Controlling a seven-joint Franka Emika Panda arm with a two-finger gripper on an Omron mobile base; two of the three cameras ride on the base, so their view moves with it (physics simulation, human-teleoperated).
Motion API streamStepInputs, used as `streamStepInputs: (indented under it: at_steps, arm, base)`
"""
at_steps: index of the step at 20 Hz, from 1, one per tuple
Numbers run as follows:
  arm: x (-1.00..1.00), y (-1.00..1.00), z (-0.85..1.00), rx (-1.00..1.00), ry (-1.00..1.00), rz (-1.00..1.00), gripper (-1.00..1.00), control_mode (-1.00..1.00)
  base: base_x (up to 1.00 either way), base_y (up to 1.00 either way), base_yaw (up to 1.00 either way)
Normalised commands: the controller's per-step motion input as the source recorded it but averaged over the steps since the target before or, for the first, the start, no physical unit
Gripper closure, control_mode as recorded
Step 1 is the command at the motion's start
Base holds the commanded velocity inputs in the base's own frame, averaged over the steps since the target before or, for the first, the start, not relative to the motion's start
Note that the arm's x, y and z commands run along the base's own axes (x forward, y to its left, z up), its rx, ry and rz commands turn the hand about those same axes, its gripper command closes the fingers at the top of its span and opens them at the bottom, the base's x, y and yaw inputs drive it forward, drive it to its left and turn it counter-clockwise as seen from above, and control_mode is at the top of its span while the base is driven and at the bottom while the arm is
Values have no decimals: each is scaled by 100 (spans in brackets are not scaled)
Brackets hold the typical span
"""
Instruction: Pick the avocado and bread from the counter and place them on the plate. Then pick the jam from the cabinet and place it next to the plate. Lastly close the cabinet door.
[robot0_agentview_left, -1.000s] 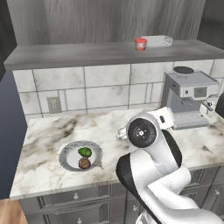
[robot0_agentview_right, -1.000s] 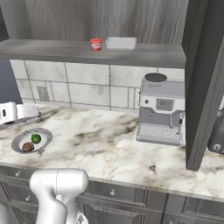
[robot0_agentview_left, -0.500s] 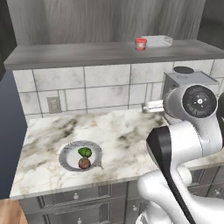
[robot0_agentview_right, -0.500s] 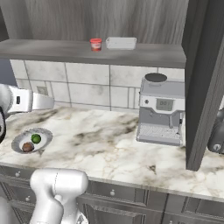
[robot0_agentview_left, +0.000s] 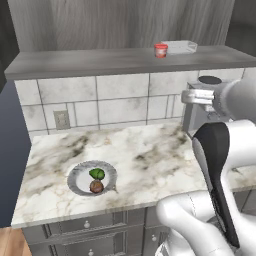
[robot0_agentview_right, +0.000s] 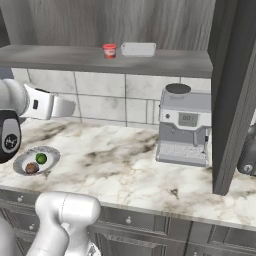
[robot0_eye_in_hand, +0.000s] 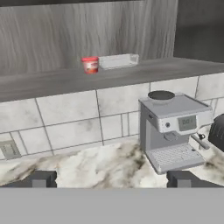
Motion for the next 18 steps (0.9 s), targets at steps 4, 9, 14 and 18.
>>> streamStepInputs:
  at_steps: [4, 9, 14, 18]
  arm:
    - [5, -9, 38, 11, -10, -2, -100, -100]
    - [10, -4, 30, 9, -3, -5, -100, -100]
    - [22, 0, 27, 6, 0, -5, -100, -100]
    - [31, 0, 27, 5, 0, -2, -100, -100]
  base:
    - [0, 0, 0]
    - [0, 0, 0]
    - [0, 0, 0]
    - [0, 0, 0]
